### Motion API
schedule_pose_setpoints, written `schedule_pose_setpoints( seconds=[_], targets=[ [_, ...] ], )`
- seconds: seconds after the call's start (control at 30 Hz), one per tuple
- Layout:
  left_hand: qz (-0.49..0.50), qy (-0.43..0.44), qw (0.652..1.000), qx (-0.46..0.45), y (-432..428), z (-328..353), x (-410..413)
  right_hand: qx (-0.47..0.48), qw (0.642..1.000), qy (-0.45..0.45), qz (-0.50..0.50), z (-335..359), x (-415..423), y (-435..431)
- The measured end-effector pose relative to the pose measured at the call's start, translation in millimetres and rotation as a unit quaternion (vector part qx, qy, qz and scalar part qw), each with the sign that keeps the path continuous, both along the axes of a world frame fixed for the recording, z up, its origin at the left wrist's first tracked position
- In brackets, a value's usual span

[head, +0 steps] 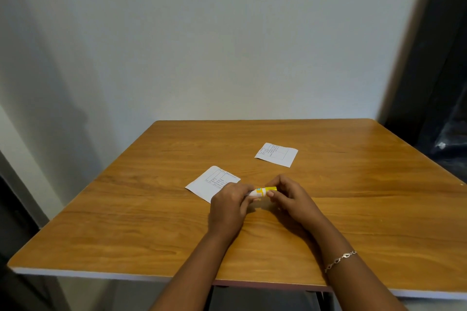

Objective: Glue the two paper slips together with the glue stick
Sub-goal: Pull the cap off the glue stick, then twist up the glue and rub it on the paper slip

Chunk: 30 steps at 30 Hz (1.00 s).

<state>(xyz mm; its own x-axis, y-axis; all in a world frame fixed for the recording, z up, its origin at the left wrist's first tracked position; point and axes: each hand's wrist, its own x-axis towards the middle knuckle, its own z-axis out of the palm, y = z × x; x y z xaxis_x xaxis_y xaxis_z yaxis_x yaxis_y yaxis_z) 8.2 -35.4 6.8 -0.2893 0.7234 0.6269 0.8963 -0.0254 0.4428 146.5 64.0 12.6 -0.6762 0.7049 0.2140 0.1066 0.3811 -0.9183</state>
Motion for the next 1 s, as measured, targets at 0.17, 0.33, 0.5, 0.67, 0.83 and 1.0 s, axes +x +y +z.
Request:
schedule_pose_setpoints(
  seconds=[0.17, 0.33, 0.5, 0.67, 0.83, 1.0],
  targets=[
    [0.02, -0.026, 0.999, 0.021, 0.6, 2.0, -1.8, 0.035, 0.999, 0.015, -0.038, 0.6, 3.4, 2.7],
    [0.035, -0.007, 0.999, 0.033, 1.7, 3.2, -1.8, 0.029, 0.995, 0.049, -0.083, 1.3, 5.3, 6.6],
    [0.021, -0.065, 0.997, 0.042, 0.3, 3.1, 0.4, 0.001, 0.988, 0.052, -0.144, -1.3, 6.0, 9.1],
    [0.007, -0.092, 0.994, 0.05, 0.6, 3.9, 1.6, 0.041, 0.978, -0.006, -0.203, -0.5, 6.5, 9.7],
    [-0.007, -0.147, 0.987, 0.061, 1.3, 3.2, -0.3, 0.051, 0.974, -0.077, -0.207, -1.3, 4.4, 8.3],
    [-0.015, -0.145, 0.987, 0.061, 2.9, 1.4, -3.5, 0.067, 0.969, -0.105, -0.213, -3.6, 3.2, 10.3]
  ],
)
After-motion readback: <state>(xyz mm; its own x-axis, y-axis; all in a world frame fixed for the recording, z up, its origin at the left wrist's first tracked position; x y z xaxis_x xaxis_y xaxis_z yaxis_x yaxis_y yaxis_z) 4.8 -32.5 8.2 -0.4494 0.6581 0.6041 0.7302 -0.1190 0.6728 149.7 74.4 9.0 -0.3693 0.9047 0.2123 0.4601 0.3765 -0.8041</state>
